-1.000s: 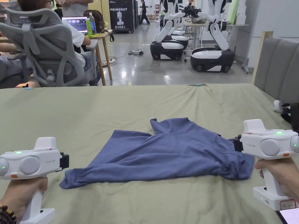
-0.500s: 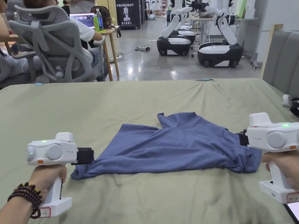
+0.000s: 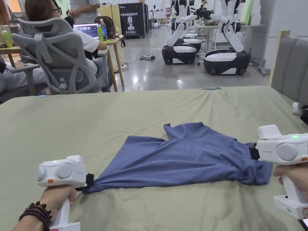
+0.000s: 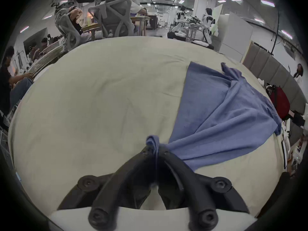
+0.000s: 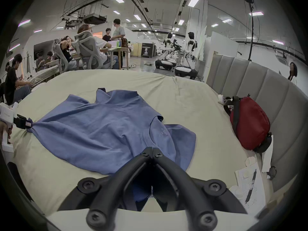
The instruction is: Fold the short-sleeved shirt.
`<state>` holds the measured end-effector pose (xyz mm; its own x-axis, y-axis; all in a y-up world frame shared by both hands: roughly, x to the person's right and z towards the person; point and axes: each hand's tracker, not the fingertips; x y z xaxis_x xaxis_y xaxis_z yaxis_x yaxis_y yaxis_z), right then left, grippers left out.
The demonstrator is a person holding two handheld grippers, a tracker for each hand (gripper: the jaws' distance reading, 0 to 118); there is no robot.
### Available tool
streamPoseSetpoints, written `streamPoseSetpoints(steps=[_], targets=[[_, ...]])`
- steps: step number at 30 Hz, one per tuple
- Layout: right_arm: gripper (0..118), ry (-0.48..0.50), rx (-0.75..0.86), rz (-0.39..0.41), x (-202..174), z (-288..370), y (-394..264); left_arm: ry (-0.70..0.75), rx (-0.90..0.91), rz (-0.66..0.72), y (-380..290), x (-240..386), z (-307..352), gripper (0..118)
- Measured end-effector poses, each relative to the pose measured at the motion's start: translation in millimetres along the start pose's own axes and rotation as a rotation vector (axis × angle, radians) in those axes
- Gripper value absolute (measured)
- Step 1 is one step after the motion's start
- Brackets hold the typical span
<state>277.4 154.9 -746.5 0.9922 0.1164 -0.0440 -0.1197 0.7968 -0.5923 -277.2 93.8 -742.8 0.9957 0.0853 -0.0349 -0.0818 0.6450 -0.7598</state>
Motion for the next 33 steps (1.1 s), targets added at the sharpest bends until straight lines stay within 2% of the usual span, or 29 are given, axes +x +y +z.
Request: streamPoseSetpoints(steps=[4, 9, 12, 13, 14, 16, 17, 18, 21, 24, 28, 31, 32, 33], targets=[[0, 0.014, -0.008, 0.013, -8.6, -4.2, 8.0, -0.003, 0.044, 0.013, 10.2, -0.2, 13.0, 3], [0, 0.064, -0.002, 0.074, -25.4, -24.9, 47.0, -0.028, 0.106, 0.036, 26.6, -1.3, 29.1, 3], [1, 0.118, -0.014, 0.085, -26.0, -69.6, 84.8, -0.051, 0.131, 0.025, 32.2, -3.2, 31.8, 3], [6, 0.145, -0.03, 0.081, -26.5, -84.6, 97.7, -0.057, 0.133, 0.03, 34.6, -5.7, 29.4, 3], [27, 0.172, -0.054, 0.076, -26.0, -101.8, 109.7, -0.068, 0.141, 0.038, 34.5, -7.5, 27.8, 3], [86, 0.179, -0.081, 0.08, -29.6, -129.5, 127.2, -0.082, 0.147, 0.044, 32.2, -8.7, 24.8, 3], [107, 0.17, -0.091, 0.081, -30.3, -149.2, 134.9, -0.091, 0.148, 0.041, 31.4, -8.0, 22.0, 3], [106, 0.164, -0.097, 0.089, -30.6, -165.8, 140.9, -0.093, 0.15, 0.037, 29.9, -7.9, 20.1, 3], [92, 0.132, -0.144, 0.144, -36.8, -224.8, 155.3, -0.091, 0.154, 0.054, 26.3, -13.1, 11.5, 3], [91, 0.141, -0.197, 0.195, -44.6, -269.6, 157.1, -0.085, 0.145, 0.088, 22.5, -17.9, 4.7, 3], [89, 0.155, -0.23, 0.218, -46.6, -306.8, 157.0, -0.086, 0.148, 0.107, 20.8, -19.7, -5.1, 3], [74, 0.155, -0.322, 0.227, -49.7, -315.3, 155.1, -0.085, 0.143, 0.108, 23.3, -19.9, -13.9, 3], [57, 0.196, -0.343, 0.213, -52.5, -315.7, 153.2, -0.08, 0.144, 0.108, 23.8, -20.2, -15.5, 3], [49, 0.229, -0.338, 0.196, -54.6, -313.9, 152.9, -0.079, 0.144, 0.11, 24.2, -20.1, -16.3, 3]])
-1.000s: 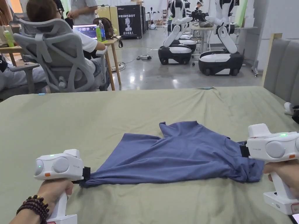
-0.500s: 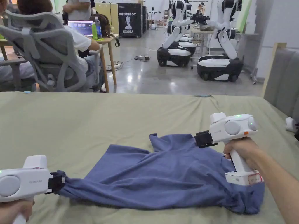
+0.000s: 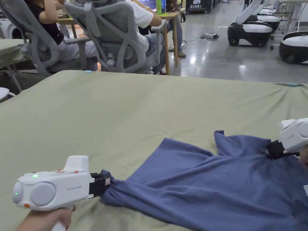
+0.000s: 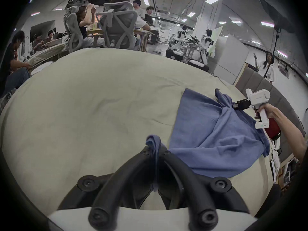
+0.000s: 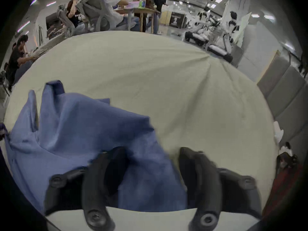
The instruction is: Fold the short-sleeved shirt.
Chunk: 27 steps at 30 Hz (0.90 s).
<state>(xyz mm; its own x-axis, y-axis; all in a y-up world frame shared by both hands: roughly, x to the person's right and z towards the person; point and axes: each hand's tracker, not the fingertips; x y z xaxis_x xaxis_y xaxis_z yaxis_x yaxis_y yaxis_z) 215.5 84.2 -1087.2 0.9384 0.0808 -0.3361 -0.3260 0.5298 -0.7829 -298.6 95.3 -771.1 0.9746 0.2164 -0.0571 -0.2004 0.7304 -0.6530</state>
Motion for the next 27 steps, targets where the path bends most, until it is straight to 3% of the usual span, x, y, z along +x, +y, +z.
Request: streamPoseSetpoints(steps=[1, 2, 3, 4, 6, 13, 17, 25, 27], targets=[[37, -0.007, 0.012, 0.002, -4.9, 2.1, 0.5, -0.001, 0.001, 0.007, 0.3, -0.6, -1.2, 3], [6, -0.038, 0.015, 0.02, -13.4, 8.5, -2.9, -0.005, 0.0, 0.013, 0.6, -1.0, -2.3, 3], [0, -0.026, 0.019, 0.046, -18.7, 10.9, -4.1, -0.006, 0.001, 0.014, 0.8, -0.2, -3.3, 3], [0, -0.03, 0.037, 0.09, -23.7, 12.3, -4.2, -0.003, 0.0, 0.009, 0.8, 1.4, -3.3, 3], [0, -0.095, 0.053, 0.098, -24.4, 11.4, 0.8, 0.014, -0.002, -0.017, 2.6, 4.9, -2.9, 3], [0, -0.109, 0.238, -0.001, -11.3, 122.9, 9.3, -0.036, 0.1, -0.042, 63.1, 14.3, 15.9, 3], [1, -0.233, 0.355, 0.014, 5.5, 208.2, 29.3, -0.073, 0.207, -0.092, 133.0, 41.2, 30.6, 3], [1, -0.503, 0.597, -0.075, 55.1, 368.5, 69.4, -0.114, 0.388, -0.187, 284.7, 108.0, 74.8, 3], [1, -0.532, 0.658, -0.108, 60.9, 403.3, 72.5, -0.117, 0.448, -0.208, 317.9, 120.3, 87.3, 3]])
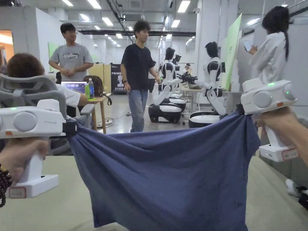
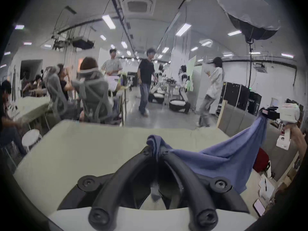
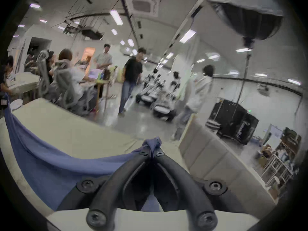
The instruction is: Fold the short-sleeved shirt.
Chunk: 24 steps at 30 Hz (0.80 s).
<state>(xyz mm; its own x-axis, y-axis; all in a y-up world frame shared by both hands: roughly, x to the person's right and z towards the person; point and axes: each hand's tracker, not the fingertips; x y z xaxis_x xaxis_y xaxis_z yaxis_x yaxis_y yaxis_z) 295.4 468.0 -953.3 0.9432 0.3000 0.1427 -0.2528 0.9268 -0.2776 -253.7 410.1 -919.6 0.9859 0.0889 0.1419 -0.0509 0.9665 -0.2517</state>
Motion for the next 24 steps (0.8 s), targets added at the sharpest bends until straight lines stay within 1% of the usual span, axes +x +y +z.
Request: streamPoseSetpoints(steps=[2, 5, 6, 7, 8, 11, 14, 15, 19, 22, 24], targets=[[1, -0.02, 0.048, -0.043, 21.9, 10.5, 25.1, 0.023, 0.016, -0.015, 36.5, 5.3, -7.8, 3], [1, -0.045, 0.1, -0.044, 42.5, 9.1, 61.5, 0.041, 0.052, -0.028, 82.7, 15.3, -16.2, 3], [1, -0.06, 0.114, -0.037, 46.5, 10.2, 72.8, 0.046, 0.091, -0.035, 94.6, 19.2, -17.9, 3], [1, -0.082, 0.134, -0.039, 47.6, 11.2, 84.9, 0.056, 0.082, -0.044, 108.5, 24.7, -19.9, 3], [1, -0.089, 0.156, -0.053, 50.8, 12.2, 96.5, 0.069, 0.104, -0.055, 121.2, 29.8, -21.4, 3], [1, -0.085, 0.202, -0.108, 58.6, 13.5, 130.2, 0.126, 0.157, -0.094, 154.4, 39.7, -23.8, 3], [1, -0.092, 0.241, -0.12, 64.3, 18.4, 154.0, 0.148, 0.194, -0.082, 182.9, 38.5, -22.1, 3], [1, -0.097, 0.26, -0.12, 59.4, 28.8, 155.4, 0.157, 0.205, -0.086, 188.8, 38.0, -20.0, 3], [1, -0.088, 0.281, -0.125, 61.3, 31.4, 160.7, 0.16, 0.249, -0.111, 198.2, 30.8, -13.8, 3], [1, -0.074, 0.277, -0.143, 54.5, 23.1, 151.5, 0.163, 0.239, -0.104, 187.2, 25.9, -16.0, 3], [1, -0.057, 0.259, -0.143, 43.2, 20.1, 135.5, 0.175, 0.222, -0.098, 173.3, 21.8, -24.2, 3]])
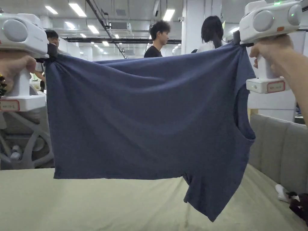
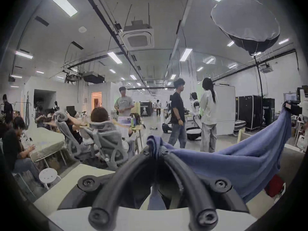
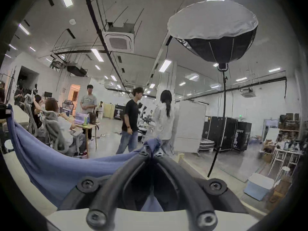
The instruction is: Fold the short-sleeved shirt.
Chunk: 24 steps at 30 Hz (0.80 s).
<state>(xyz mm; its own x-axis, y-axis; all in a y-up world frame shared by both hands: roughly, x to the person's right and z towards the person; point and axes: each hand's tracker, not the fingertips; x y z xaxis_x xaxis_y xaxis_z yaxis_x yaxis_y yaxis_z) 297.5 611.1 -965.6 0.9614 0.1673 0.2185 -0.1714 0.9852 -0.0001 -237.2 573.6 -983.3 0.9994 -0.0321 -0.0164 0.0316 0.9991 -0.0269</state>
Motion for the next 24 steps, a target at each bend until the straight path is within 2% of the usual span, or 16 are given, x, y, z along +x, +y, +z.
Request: streamPoseSetpoints(steps=[7, 13, 18, 24], targets=[[1, 0.032, -0.128, -0.018, -34.0, -25.5, -112.0, -0.021, -0.144, -0.011, -124.4, -0.4, -20.2, 3], [1, 0.095, -0.258, 0.038, -45.8, -35.5, -200.9, -0.055, -0.269, 0.023, -224.9, -15.0, -20.7, 3], [1, 0.133, -0.239, 0.047, -31.8, 19.9, -225.9, -0.089, -0.269, 0.063, -259.2, -21.7, 36.4, 3], [1, 0.186, -0.3, 0.083, -13.5, 127.4, -266.6, -0.132, -0.33, 0.036, -315.4, -19.0, 129.4, 3]])
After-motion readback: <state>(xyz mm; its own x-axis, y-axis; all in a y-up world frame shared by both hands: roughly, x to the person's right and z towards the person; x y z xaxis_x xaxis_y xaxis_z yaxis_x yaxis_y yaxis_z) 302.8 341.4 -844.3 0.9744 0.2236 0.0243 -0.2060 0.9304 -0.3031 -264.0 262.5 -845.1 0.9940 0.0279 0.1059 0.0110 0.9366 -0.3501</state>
